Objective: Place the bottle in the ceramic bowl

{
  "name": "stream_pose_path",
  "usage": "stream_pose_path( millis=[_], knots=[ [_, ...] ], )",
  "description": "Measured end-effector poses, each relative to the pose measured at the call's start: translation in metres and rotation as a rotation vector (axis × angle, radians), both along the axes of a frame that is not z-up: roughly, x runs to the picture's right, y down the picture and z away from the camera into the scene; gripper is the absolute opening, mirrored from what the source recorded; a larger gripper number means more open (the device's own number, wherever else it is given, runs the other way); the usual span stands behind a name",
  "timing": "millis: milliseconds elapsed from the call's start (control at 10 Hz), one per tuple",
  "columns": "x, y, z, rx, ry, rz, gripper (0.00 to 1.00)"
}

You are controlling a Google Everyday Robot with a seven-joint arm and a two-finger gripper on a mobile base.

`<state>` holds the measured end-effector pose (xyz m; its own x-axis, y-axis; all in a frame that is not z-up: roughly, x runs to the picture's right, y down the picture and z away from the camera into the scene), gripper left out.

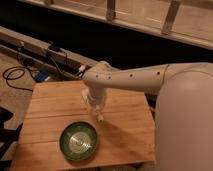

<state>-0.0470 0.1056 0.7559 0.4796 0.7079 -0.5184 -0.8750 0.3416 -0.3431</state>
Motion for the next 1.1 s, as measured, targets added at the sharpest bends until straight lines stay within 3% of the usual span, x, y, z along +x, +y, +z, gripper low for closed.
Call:
stream_pose_path(
  millis=[200,400,700,800,1100],
  knots=[
    [0.001,0.006,-0.018,-0.013,0.019,-0.028,0.0],
    [0.019,0.044,-0.037,-0.065,0.076,-0.047,0.0],
    [0.035,0.081,-0.049,-0.114,0.136,-0.062,0.0],
    [0.033,0.086,-0.051,-0.133,0.141,-0.07,0.0],
    [0.034,0.086,-0.051,-0.134,0.142,-0.07,0.0]
  ],
)
